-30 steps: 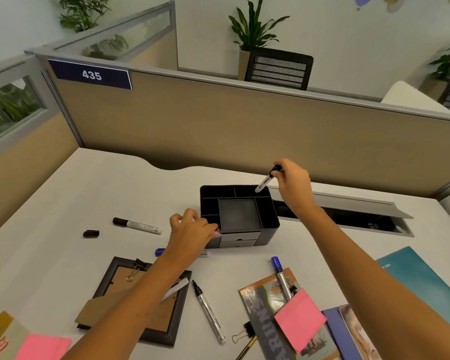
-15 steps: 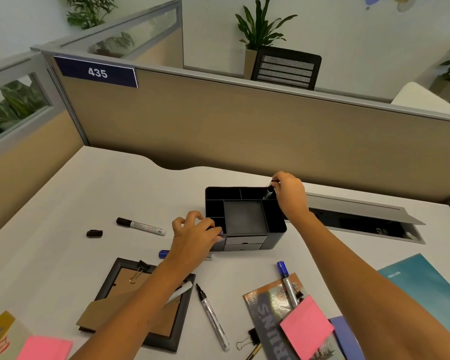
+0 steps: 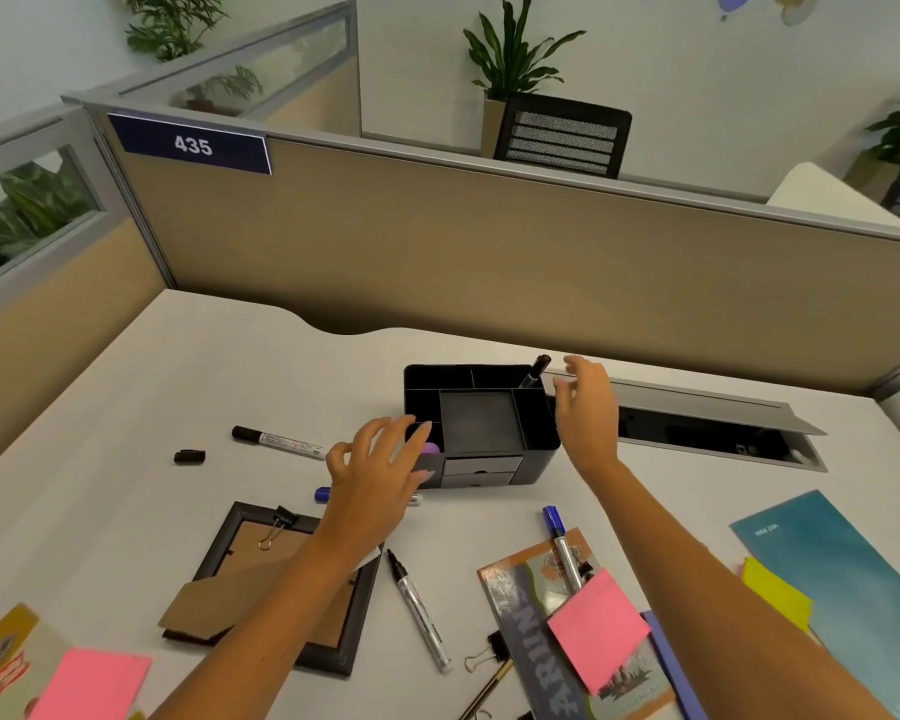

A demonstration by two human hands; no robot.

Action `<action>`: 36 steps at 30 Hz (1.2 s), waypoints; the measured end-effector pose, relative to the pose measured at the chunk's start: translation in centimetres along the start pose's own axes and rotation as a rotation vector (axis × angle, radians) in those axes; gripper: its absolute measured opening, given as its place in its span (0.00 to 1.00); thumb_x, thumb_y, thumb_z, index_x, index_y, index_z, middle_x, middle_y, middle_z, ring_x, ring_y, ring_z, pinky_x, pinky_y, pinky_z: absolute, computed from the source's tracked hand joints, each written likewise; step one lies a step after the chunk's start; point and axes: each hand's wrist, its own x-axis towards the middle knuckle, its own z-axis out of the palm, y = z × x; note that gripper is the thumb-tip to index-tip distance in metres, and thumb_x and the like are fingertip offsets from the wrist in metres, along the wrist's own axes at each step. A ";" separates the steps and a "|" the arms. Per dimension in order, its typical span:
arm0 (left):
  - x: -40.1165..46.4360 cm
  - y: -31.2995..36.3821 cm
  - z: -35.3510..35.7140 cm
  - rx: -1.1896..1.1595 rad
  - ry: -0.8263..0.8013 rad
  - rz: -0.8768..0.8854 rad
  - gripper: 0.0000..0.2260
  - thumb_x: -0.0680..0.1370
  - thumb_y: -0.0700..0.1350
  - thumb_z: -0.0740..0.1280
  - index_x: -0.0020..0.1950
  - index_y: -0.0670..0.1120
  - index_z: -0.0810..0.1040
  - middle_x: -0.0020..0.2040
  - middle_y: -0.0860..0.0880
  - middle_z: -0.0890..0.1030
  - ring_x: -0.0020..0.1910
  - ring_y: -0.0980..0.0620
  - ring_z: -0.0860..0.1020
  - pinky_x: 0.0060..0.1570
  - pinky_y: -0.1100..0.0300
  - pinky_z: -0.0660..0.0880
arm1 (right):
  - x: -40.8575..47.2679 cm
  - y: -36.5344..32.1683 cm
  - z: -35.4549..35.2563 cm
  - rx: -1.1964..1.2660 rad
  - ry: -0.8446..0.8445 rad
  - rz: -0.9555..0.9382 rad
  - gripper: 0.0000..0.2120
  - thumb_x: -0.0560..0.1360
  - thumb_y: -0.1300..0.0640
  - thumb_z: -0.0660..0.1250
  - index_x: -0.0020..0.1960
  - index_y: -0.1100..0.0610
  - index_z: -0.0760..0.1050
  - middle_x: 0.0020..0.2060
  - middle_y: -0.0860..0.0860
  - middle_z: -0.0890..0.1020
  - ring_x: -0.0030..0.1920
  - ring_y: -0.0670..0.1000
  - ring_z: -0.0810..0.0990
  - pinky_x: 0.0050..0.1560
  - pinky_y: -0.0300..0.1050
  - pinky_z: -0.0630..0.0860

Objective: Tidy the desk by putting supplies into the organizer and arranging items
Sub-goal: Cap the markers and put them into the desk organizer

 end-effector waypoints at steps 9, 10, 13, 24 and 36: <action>-9.5 -1.1 0.3 -0.110 -0.252 -0.363 0.29 0.80 0.59 0.42 0.67 0.45 0.72 0.69 0.42 0.71 0.68 0.43 0.68 0.54 0.40 0.71 | -11.8 5.5 -0.3 -0.189 -0.241 0.166 0.13 0.76 0.52 0.63 0.57 0.59 0.75 0.51 0.55 0.79 0.54 0.57 0.73 0.49 0.45 0.68; -10.3 -1.3 0.5 -0.086 -0.281 -0.376 0.30 0.80 0.59 0.41 0.67 0.44 0.73 0.69 0.42 0.71 0.68 0.42 0.68 0.55 0.39 0.71 | -12.5 5.6 -0.4 -0.249 -0.282 0.184 0.15 0.76 0.50 0.63 0.57 0.58 0.75 0.52 0.56 0.79 0.55 0.58 0.72 0.51 0.47 0.68; -11.6 -1.3 0.6 -0.033 -0.345 -0.386 0.30 0.80 0.58 0.41 0.65 0.43 0.74 0.69 0.41 0.71 0.68 0.40 0.69 0.57 0.40 0.69 | -13.7 5.1 -0.5 -0.460 -0.416 0.189 0.17 0.76 0.46 0.62 0.57 0.58 0.75 0.52 0.55 0.78 0.55 0.58 0.73 0.54 0.48 0.70; -11.7 -1.2 0.6 -0.031 -0.437 -0.356 0.33 0.80 0.59 0.39 0.64 0.43 0.75 0.67 0.40 0.73 0.63 0.39 0.74 0.57 0.41 0.72 | -11.9 0.5 -1.9 0.062 -0.031 0.099 0.05 0.73 0.58 0.65 0.49 0.56 0.74 0.40 0.51 0.77 0.42 0.52 0.73 0.41 0.46 0.71; -11.9 -1.5 1.0 -0.094 -0.443 -0.361 0.30 0.80 0.59 0.41 0.66 0.44 0.73 0.69 0.41 0.71 0.66 0.39 0.71 0.61 0.42 0.69 | 0.5 -5.4 -2.9 0.299 0.192 -0.155 0.13 0.77 0.62 0.62 0.61 0.57 0.70 0.45 0.47 0.77 0.43 0.47 0.78 0.44 0.31 0.74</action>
